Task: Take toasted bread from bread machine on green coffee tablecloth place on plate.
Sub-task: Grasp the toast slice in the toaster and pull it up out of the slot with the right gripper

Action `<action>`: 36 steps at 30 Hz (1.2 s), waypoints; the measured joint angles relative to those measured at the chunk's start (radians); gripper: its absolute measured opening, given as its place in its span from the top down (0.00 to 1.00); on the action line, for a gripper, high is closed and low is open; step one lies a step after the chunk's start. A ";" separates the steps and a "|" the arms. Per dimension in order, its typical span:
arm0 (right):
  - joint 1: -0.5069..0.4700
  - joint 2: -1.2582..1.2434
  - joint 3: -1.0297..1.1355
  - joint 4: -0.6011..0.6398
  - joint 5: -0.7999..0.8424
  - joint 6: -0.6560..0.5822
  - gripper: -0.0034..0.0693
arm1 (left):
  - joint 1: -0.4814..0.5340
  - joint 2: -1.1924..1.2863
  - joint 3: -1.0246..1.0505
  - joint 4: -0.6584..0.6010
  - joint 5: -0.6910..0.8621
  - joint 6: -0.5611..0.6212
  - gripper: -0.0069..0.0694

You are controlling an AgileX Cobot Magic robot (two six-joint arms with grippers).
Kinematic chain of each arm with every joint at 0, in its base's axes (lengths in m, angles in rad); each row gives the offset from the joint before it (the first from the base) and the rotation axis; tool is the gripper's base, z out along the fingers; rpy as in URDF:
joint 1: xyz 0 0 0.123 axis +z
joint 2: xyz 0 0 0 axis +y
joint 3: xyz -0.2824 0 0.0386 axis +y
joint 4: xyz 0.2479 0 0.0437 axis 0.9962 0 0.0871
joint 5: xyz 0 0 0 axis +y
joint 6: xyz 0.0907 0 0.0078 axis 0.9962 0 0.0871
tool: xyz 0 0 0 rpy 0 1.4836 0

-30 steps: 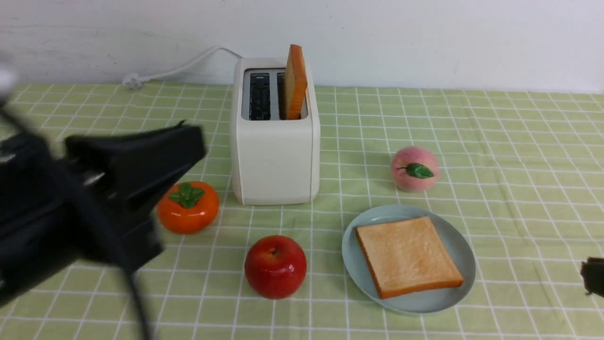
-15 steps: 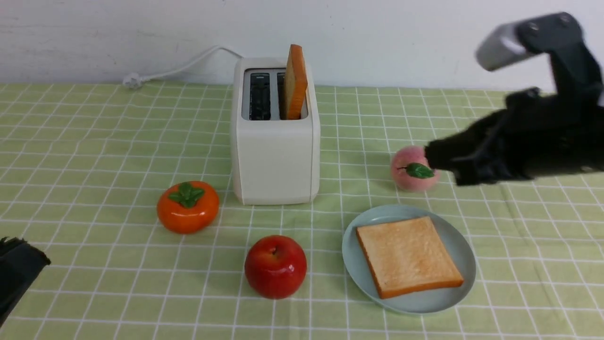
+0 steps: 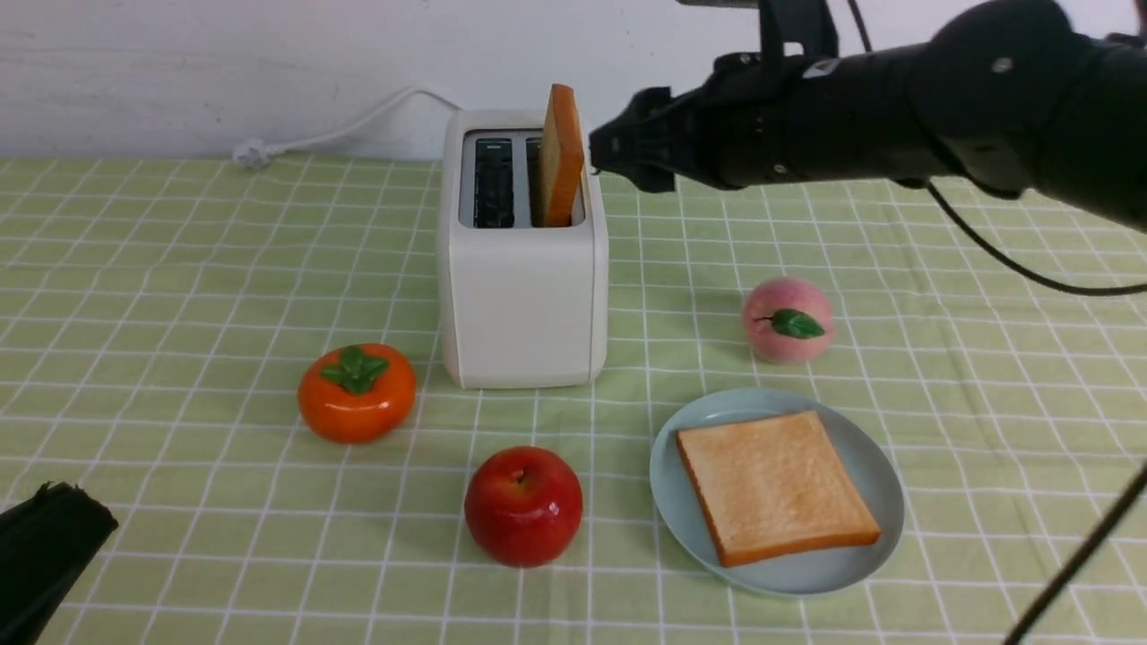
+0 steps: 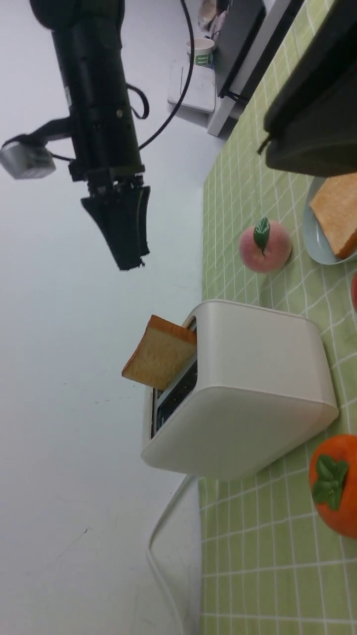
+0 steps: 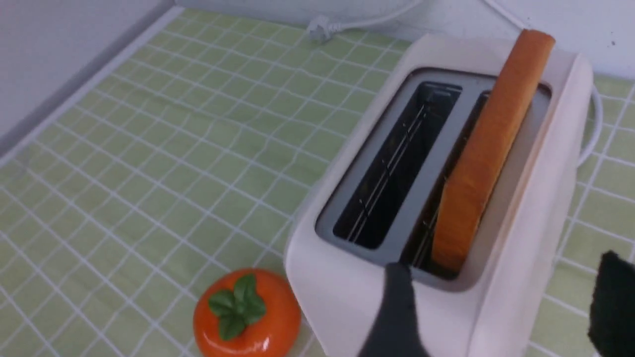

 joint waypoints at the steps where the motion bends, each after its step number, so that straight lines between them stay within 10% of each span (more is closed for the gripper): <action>1: 0.000 0.049 -0.048 0.012 -0.012 -0.002 0.14 | 0.000 0.000 0.001 0.000 0.000 0.004 0.93; 12: 0.004 0.283 -0.272 0.025 -0.022 -0.002 0.23 | 0.000 0.000 0.001 -0.012 -0.001 0.008 0.93; 27: 0.035 0.343 -0.303 0.027 -0.120 -0.099 0.75 | 0.000 0.000 0.001 -0.015 -0.004 0.009 0.93; 36: 0.035 0.296 -0.303 0.036 -0.121 -0.106 0.77 | 0.000 0.000 0.001 -0.017 -0.004 0.009 0.93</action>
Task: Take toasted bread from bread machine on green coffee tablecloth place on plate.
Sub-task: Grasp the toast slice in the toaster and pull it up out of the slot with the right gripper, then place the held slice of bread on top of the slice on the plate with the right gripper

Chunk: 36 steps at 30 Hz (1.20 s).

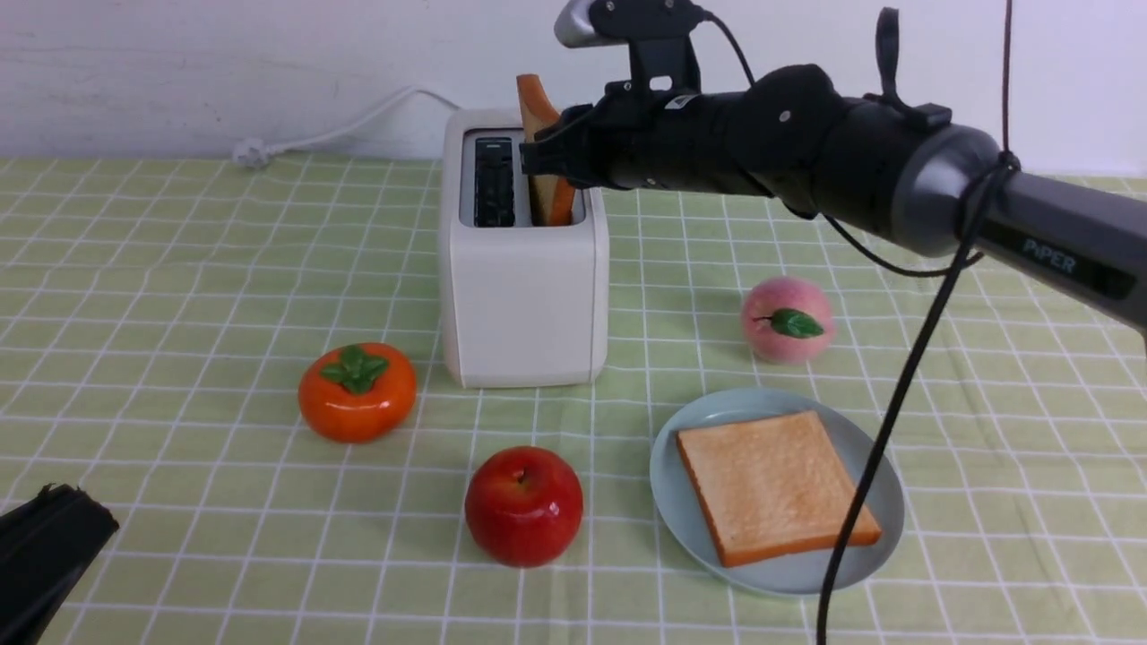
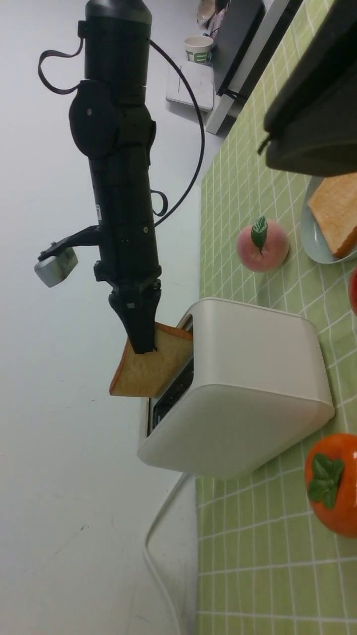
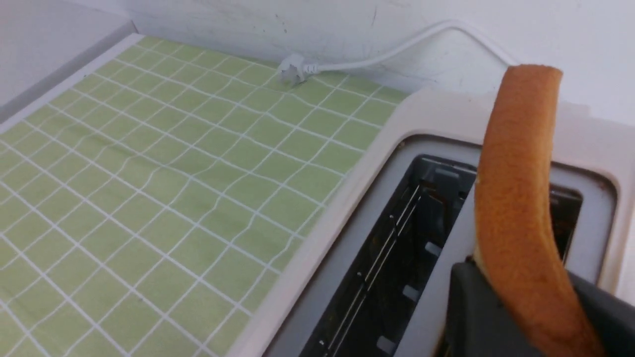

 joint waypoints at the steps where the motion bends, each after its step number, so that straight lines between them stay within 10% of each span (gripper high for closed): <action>1: 0.000 -0.014 0.000 0.001 0.003 -0.001 0.77 | 0.000 0.000 0.000 0.000 0.000 0.000 0.93; 11: -0.009 -0.428 -0.002 -0.062 0.364 -0.033 0.77 | 0.000 0.000 0.000 0.000 0.007 0.000 0.93; 19: -0.120 -0.655 0.076 -0.330 0.797 0.269 0.77 | 0.000 0.000 0.000 0.000 0.037 0.000 0.93; 36: -0.262 -0.791 0.731 -0.286 0.633 0.367 0.77 | 0.000 0.000 0.000 0.000 0.045 -0.001 0.92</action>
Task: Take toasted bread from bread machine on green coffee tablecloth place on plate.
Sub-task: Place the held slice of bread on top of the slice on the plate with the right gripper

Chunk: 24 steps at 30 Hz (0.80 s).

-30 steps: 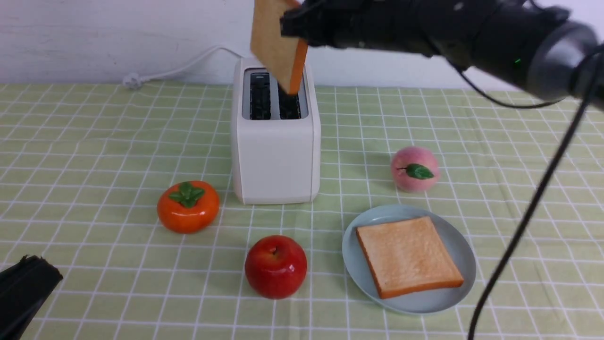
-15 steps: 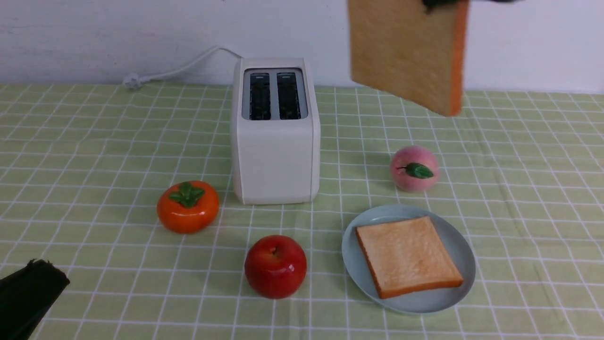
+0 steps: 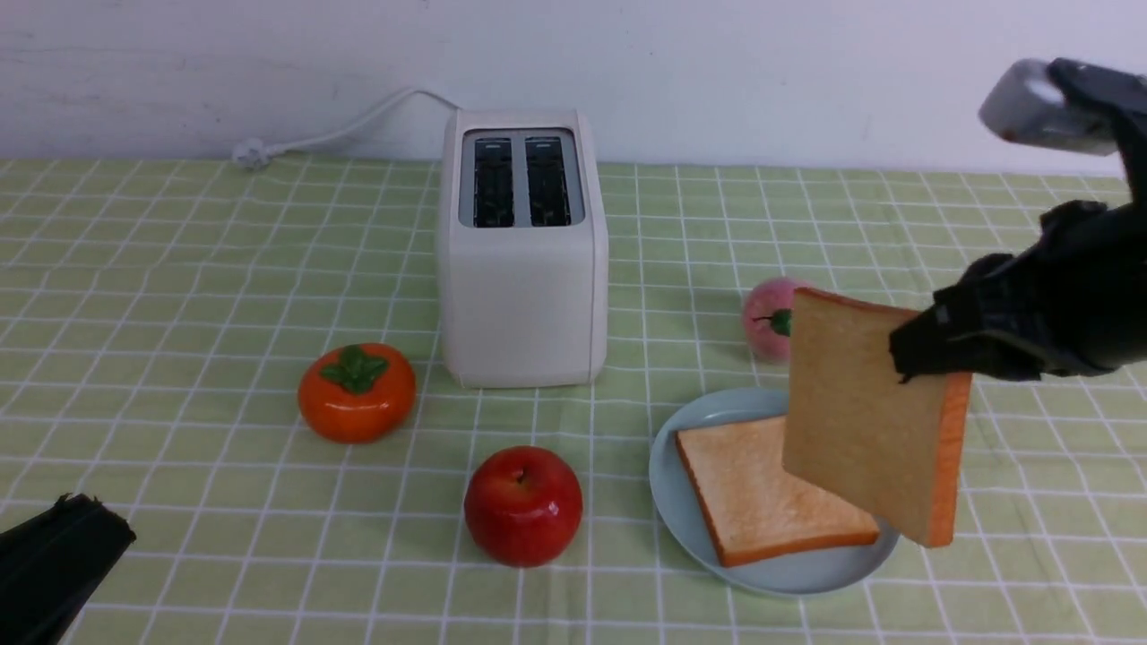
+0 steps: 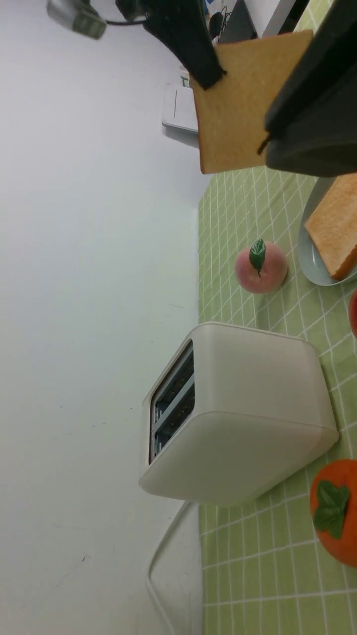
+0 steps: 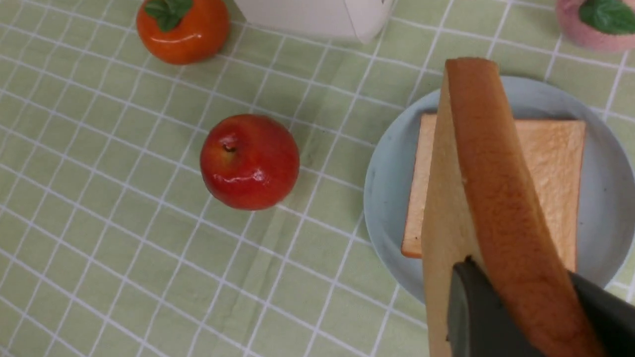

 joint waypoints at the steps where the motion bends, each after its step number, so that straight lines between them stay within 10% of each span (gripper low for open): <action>1: -0.010 0.025 0.000 0.032 -0.003 -0.022 0.77 | 0.000 0.000 0.000 0.000 0.000 0.000 0.92; 13: -0.179 0.349 0.000 0.568 0.028 -0.442 0.77 | 0.000 0.000 0.000 0.000 0.000 -0.003 0.92; 24: -0.195 0.465 0.000 0.536 -0.026 -0.454 0.66 | 0.000 0.000 0.000 0.001 0.002 -0.003 0.91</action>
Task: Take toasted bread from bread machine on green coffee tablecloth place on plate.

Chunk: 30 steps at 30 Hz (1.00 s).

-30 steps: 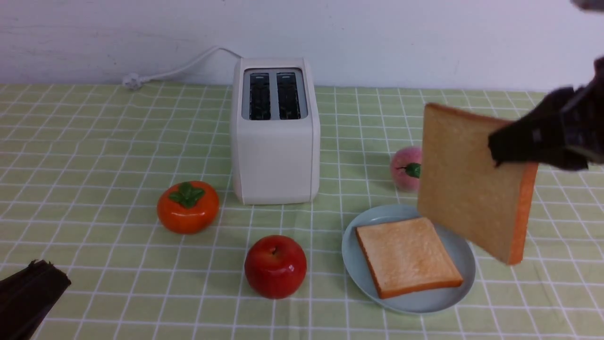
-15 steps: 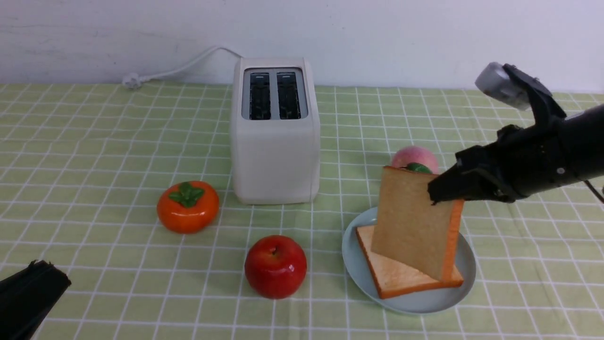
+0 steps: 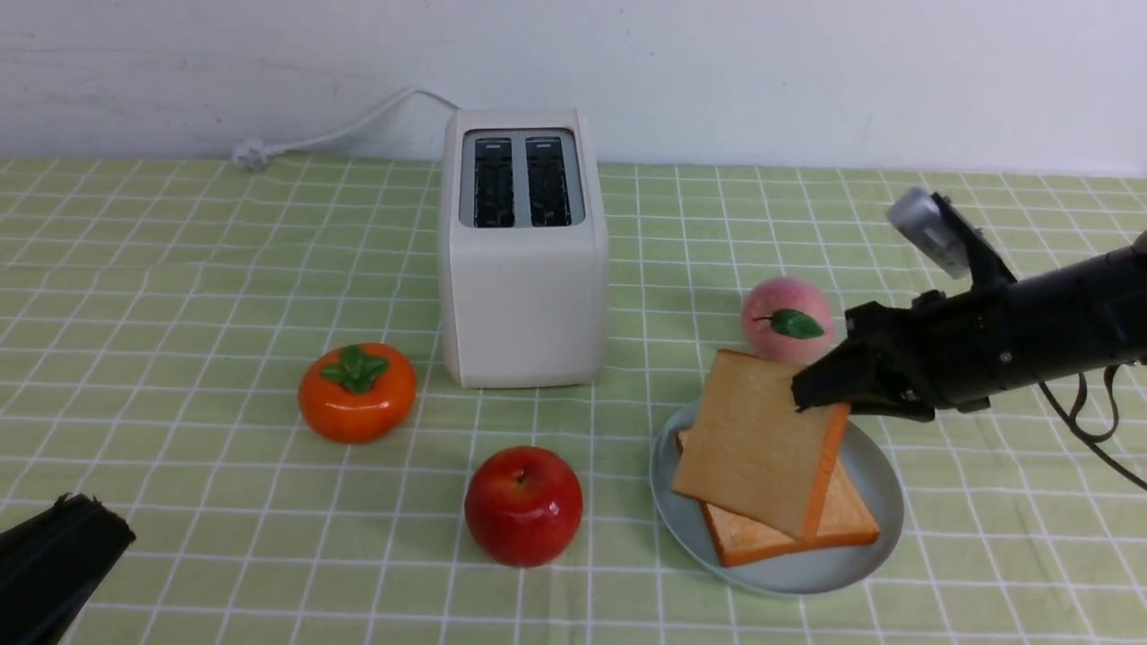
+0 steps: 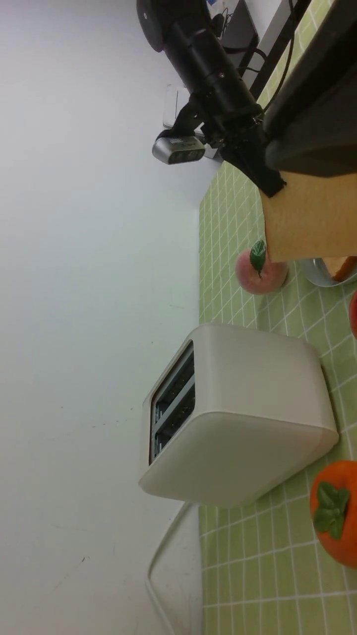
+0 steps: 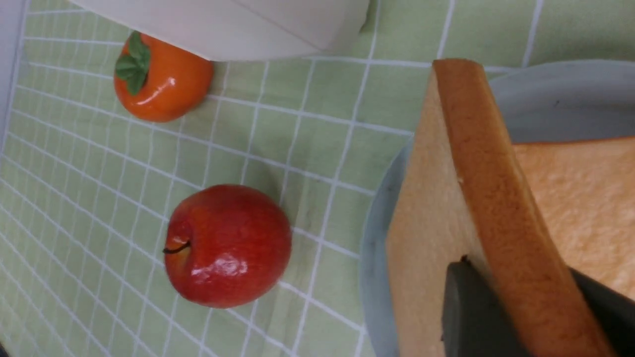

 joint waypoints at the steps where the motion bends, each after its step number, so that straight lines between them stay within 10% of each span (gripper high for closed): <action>1: 0.000 0.000 0.000 -0.019 -0.014 0.000 0.62 | 0.000 0.000 0.000 0.000 0.000 0.000 0.91; 6: -0.015 -0.011 -0.005 -0.155 -0.054 0.014 0.34 | 0.000 0.000 0.000 0.000 0.003 0.000 0.91; 10: -0.048 -0.091 -0.019 -0.287 -0.054 0.101 0.33 | 0.000 0.000 0.000 0.000 0.004 0.000 0.91; 23: -0.060 -0.724 0.014 -0.582 0.154 0.265 0.91 | 0.000 0.000 0.000 0.000 0.004 0.000 0.90; 30: -0.060 -1.102 0.239 -0.594 0.170 0.267 0.96 | 0.000 0.000 0.000 0.000 0.003 0.000 0.90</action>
